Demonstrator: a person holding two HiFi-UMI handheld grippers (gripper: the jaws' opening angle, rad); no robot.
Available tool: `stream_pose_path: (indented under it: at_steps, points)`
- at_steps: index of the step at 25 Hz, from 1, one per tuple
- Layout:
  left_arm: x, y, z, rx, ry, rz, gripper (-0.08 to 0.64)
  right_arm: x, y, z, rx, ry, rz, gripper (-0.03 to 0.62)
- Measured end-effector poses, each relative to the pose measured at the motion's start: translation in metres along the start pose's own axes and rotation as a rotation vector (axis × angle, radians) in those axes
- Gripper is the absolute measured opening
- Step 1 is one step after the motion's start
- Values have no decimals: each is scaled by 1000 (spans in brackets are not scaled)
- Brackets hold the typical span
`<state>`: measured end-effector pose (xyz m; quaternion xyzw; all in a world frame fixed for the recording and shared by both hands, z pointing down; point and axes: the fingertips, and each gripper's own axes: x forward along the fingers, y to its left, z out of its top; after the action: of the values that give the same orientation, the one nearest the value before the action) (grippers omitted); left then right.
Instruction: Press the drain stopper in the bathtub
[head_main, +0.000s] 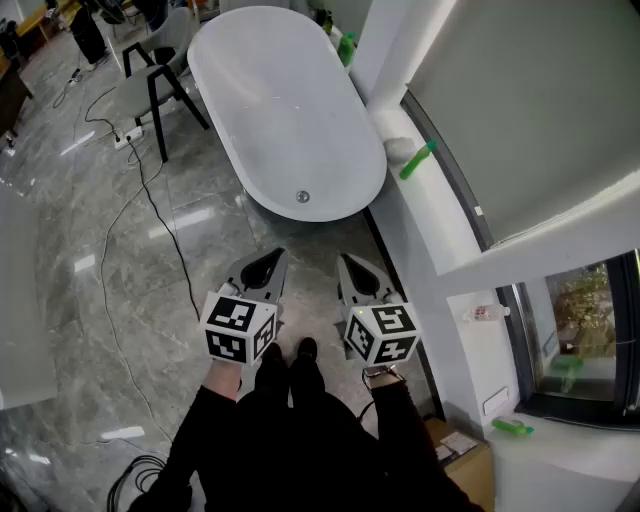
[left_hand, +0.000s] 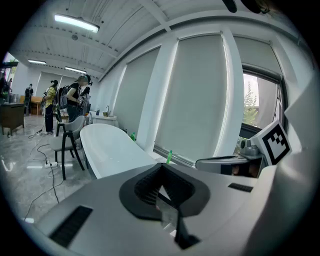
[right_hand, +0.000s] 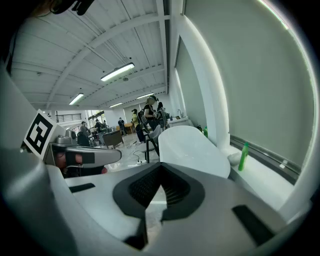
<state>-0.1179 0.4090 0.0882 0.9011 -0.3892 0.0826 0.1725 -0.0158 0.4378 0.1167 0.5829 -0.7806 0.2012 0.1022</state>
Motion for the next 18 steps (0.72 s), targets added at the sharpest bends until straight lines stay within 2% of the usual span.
stream_pose_path:
  at_steps: [7,11,18]
  points:
    - [0,-7,-7,-2,14,-2,5,-5,-5,-5,0,1,-1,2]
    - [0,-10,-10,1,20,2,5,-9,-8,-6,32,-9,20,2]
    - [5,-9,-1,9,10,22,5,-18,-25,-1,45,-14,14,2]
